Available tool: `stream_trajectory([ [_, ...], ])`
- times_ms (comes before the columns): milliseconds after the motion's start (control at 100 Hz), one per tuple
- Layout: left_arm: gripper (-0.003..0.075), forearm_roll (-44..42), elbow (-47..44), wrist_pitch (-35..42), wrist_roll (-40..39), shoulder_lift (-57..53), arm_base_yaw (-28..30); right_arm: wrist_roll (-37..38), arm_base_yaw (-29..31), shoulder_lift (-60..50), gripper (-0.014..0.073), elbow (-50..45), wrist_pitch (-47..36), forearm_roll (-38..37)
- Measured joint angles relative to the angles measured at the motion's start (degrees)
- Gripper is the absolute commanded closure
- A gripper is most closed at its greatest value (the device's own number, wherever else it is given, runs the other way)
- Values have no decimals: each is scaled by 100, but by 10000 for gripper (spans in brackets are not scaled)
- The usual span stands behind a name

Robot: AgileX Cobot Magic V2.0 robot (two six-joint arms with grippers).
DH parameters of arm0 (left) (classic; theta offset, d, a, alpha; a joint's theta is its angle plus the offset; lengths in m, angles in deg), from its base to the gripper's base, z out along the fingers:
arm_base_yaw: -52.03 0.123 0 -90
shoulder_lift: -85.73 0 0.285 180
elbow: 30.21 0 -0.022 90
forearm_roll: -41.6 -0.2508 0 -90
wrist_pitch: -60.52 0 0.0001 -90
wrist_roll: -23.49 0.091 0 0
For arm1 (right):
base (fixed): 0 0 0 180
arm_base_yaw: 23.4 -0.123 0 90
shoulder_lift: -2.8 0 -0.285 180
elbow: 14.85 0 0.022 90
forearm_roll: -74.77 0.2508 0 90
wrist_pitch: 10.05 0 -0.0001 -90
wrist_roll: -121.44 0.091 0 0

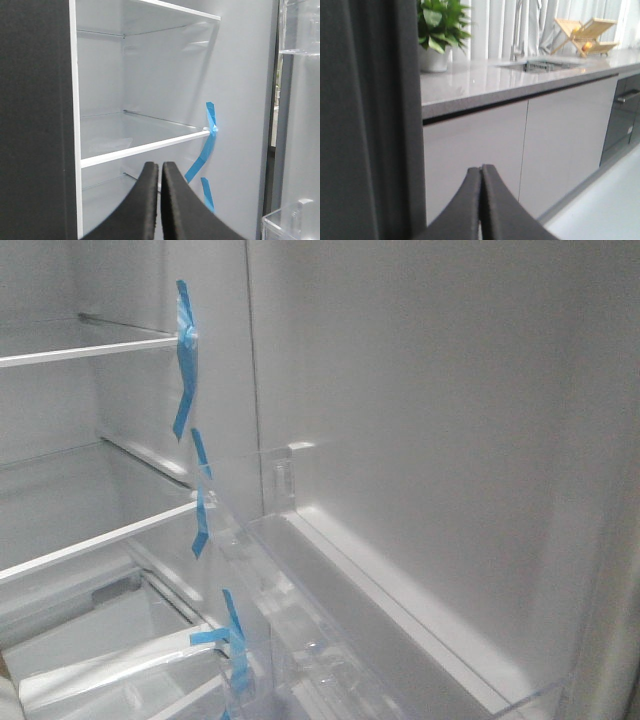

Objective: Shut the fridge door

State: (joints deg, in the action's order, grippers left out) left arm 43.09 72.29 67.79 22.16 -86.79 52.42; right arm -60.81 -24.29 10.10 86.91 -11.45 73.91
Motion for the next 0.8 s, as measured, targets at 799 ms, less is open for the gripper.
stream_trajectory([
  [799,740,0,0,0,0,0,0,1192,0,148,638,1228,-781,5246],
])
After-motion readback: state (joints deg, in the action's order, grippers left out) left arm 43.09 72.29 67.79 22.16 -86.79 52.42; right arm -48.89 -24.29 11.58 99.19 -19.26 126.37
